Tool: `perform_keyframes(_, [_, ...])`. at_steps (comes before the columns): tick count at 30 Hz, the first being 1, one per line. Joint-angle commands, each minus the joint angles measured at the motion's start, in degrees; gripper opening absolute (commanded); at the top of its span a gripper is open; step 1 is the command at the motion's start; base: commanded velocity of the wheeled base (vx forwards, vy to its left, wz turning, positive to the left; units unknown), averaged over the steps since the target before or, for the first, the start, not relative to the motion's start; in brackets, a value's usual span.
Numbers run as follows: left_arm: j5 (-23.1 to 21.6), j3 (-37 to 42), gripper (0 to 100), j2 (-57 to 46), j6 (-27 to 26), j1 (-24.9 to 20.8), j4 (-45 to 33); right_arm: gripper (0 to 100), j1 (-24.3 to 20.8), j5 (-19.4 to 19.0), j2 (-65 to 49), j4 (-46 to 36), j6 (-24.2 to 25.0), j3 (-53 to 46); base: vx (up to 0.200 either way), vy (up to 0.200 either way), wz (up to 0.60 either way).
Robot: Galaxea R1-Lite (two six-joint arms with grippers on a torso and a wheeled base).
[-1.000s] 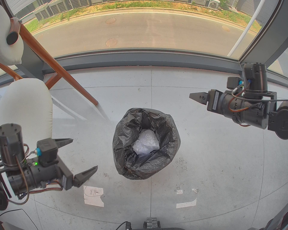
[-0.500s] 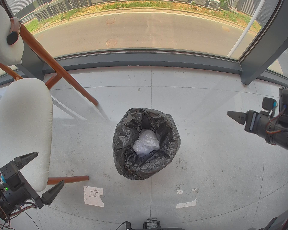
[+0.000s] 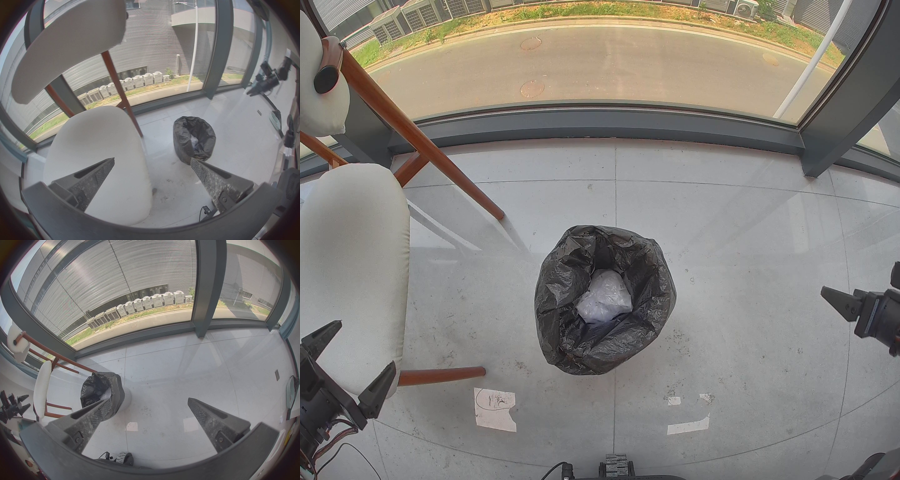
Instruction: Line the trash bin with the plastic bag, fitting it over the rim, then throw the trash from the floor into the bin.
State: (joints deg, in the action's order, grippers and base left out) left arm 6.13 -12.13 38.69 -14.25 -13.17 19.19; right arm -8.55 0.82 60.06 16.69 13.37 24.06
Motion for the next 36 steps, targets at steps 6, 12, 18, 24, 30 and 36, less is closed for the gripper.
perform_keyframes(6, [3.45,2.99,100,-6.17,1.86,2.62,-0.73,100,2.48,-0.2,-11.81,0.1,-0.28,-7.19,0.0,0.0,0.0])
perform_keyframes(12, [4.42,4.66,100,-9.25,2.21,4.73,-0.82,100,3.01,-0.2,-16.21,0.01,-0.19,-10.97,0.0,0.0,0.0])
perform_keyframes(18, [4.5,8.35,100,-14.26,2.74,6.13,-1.61,100,4.94,-0.29,-21.39,0.1,-0.01,-16.15,0.0,0.0,0.0])
perform_keyframes(24, [4.59,8.97,100,-21.91,3.53,10.09,-8.99,100,4.94,-0.29,-25.96,0.1,0.07,-18.62,0.0,0.0,0.0])
perform_keyframes(30, [4.15,8.44,100,-35.44,3.53,12.29,-24.02,100,5.12,-0.29,-30.18,0.01,-0.1,-20.55,0.0,0.0,0.0])
perform_keyframes(36, [3.54,8.44,100,-38.52,4.58,12.99,-24.2,100,5.38,-0.38,-36.51,-0.6,-0.63,-22.83,0.0,0.0,0.0])
